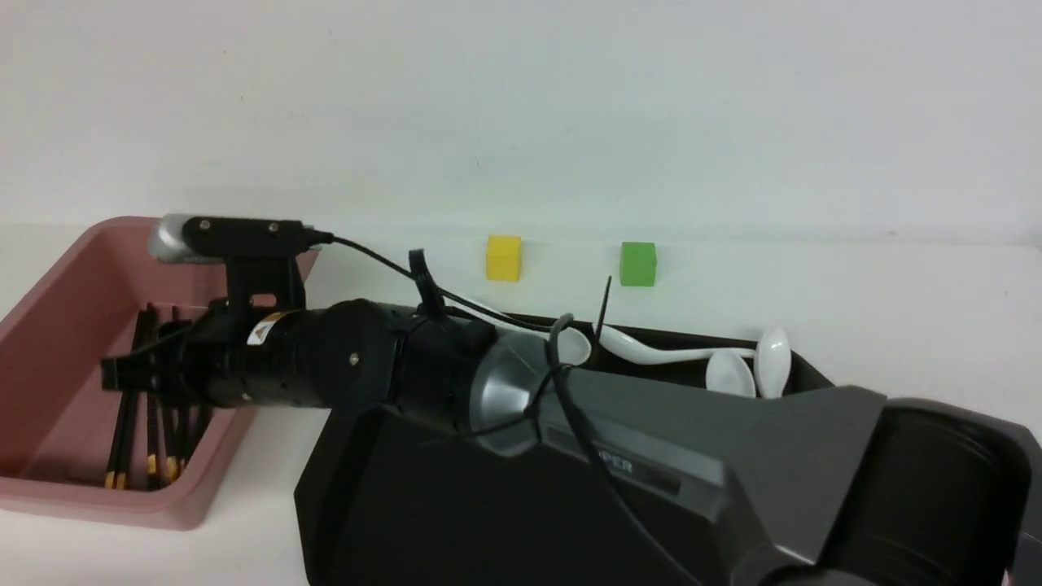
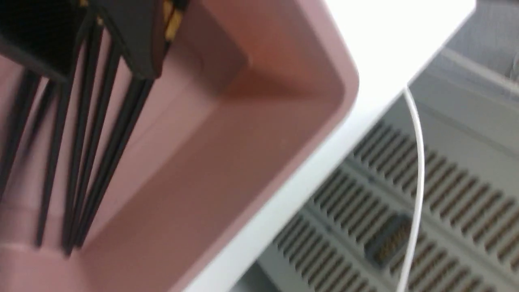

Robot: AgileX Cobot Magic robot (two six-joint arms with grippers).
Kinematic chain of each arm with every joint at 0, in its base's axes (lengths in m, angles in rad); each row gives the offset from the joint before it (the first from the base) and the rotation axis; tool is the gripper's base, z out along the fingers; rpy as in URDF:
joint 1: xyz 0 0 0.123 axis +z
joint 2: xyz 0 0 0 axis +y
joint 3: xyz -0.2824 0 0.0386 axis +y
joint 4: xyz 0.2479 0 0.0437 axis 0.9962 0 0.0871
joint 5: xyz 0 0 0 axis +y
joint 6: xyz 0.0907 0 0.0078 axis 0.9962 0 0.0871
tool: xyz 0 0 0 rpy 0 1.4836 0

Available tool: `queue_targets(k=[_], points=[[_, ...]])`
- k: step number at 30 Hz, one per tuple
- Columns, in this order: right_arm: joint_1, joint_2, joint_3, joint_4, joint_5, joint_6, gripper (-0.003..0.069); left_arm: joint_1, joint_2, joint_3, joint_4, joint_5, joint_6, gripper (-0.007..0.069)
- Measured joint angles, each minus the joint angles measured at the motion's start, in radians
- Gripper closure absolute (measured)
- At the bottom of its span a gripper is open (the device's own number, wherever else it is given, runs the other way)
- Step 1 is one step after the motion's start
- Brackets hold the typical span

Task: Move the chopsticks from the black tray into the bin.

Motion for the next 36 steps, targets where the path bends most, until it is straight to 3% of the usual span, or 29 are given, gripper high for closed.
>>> queue_targets(k=[7,14,18,26,36], points=[[-0.055,-0.112,0.000,-0.080,0.306,-0.001,0.0481,0.000,0.000,0.000,0.000,0.000,0.000,0.0386],[-0.192,-0.405,-0.004,-0.255,0.768,-0.001,0.0649,0.000,0.000,0.000,0.000,0.000,0.000,0.0386],[-0.275,-0.565,-0.004,-0.373,0.985,-0.001,0.0671,0.000,0.000,0.000,0.000,0.000,0.000,0.0386],[-0.360,-0.822,0.048,-0.541,1.041,0.007,0.0671,0.000,0.000,0.000,0.000,0.000,0.000,0.0388],[-0.365,-1.367,0.480,-0.667,1.046,0.019,0.0666,0.000,0.000,0.000,0.000,0.000,0.000,0.0386]])
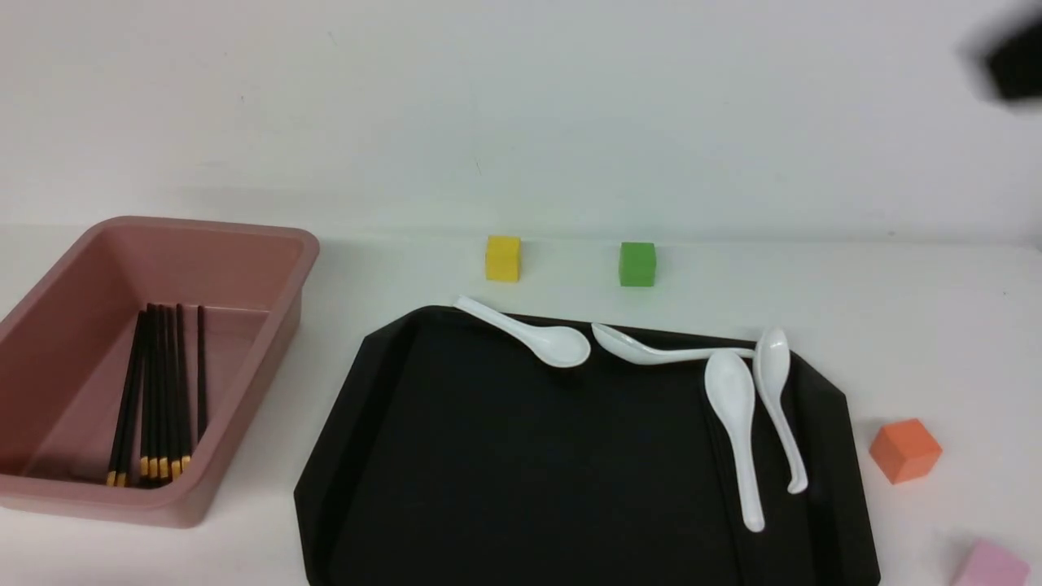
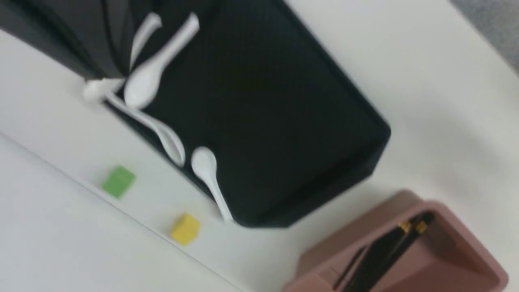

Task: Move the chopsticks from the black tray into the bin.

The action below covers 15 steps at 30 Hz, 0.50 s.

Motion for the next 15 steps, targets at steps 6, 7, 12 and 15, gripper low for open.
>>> queue_targets(k=[6,7,12,15], points=[[-0.001,-0.348,0.416,-0.002,-0.240,0.000,0.0664,0.000,0.000,0.000,0.000,0.000,0.000,0.0386],[-0.001,-0.406,0.501,-0.002,-0.301,0.000,0.0663,0.000,0.000,0.000,0.000,0.000,0.000,0.0386],[-0.001,-0.631,0.851,0.002,-0.593,0.068,0.0659,0.000,0.000,0.000,0.000,0.000,-0.001,0.0386],[-0.001,-0.681,0.952,0.002,-0.728,0.124,0.0659,0.000,0.000,0.000,0.000,0.000,-0.001,0.0386]])
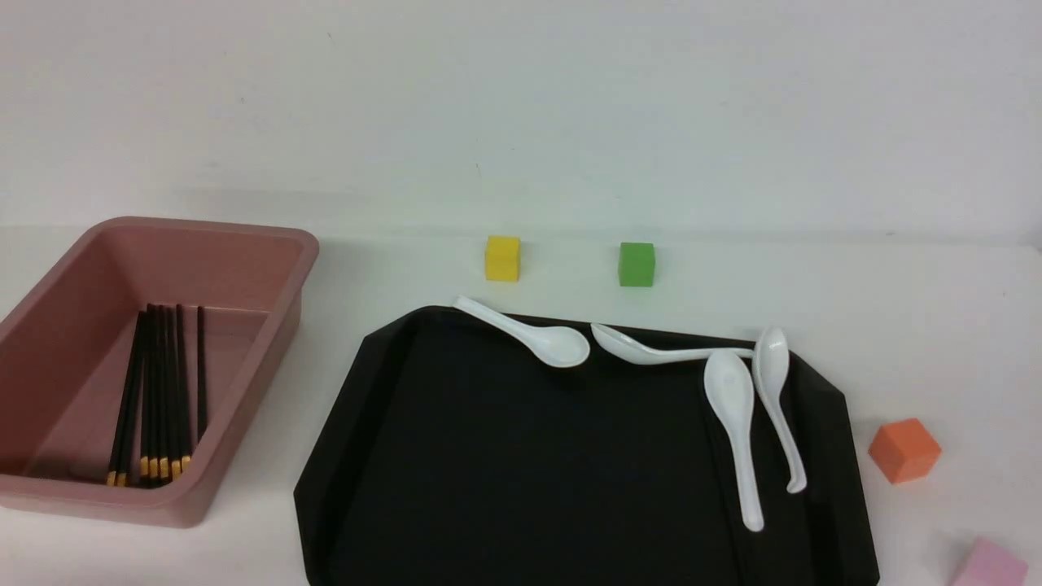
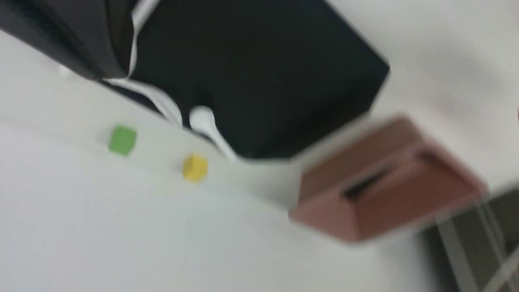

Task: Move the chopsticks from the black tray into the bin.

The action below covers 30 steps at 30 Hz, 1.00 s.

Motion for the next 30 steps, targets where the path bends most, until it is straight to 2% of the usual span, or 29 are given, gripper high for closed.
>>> queue_targets(k=[4,27,30], points=[[0.000,-0.028,0.078,0.000,-0.081,0.029,0.0656,0.000,0.000,0.000,0.000,0.000,0.000,0.0386],[-0.001,-0.043,0.197,0.000,-0.066,0.029,0.0636,0.000,0.000,0.000,0.000,0.000,0.000,0.0386],[-0.047,-0.078,0.260,0.000,-0.139,0.029,0.0634,0.000,0.000,0.000,0.000,0.000,0.000,0.0386]])
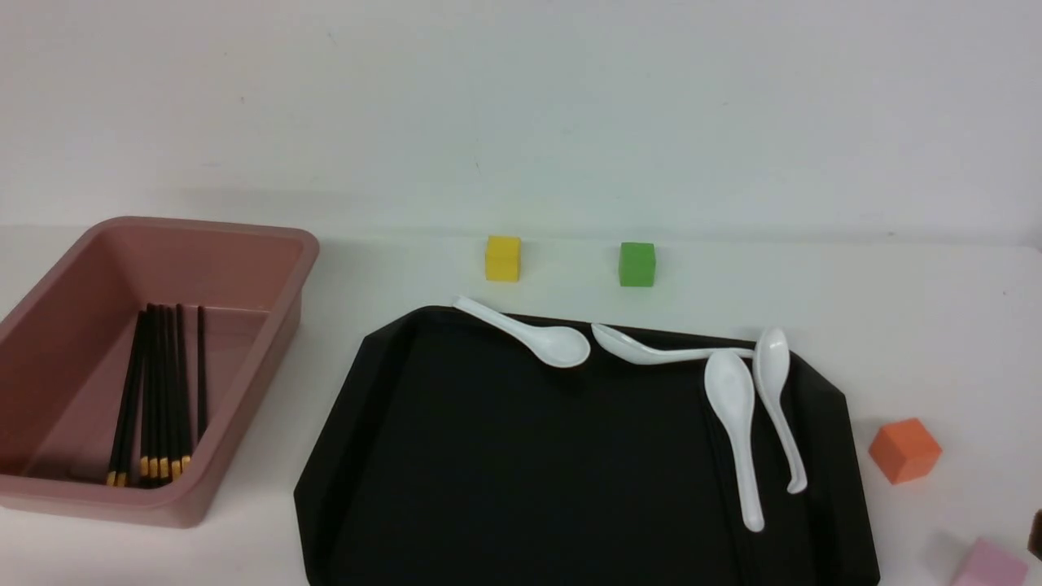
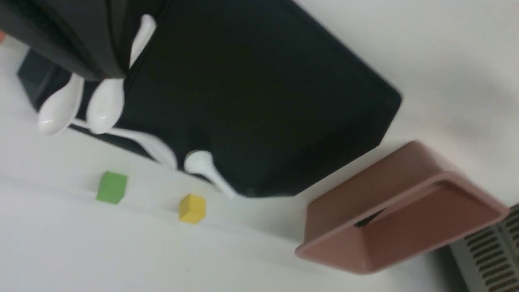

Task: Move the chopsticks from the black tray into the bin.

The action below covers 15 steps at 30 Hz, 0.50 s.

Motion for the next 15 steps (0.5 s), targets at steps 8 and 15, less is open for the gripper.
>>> queue_targets(k=[8,15], points=[[-0.251,-0.149,0.197,-0.019,-0.111,0.000,0.0626,0.000,0.000,0.000,0.000,0.000,0.000,0.0386],[-0.409,-0.236,0.329,-0.028,-0.111,0.000,0.0621,0.000,0.000,0.000,0.000,0.000,0.000,0.0386]])
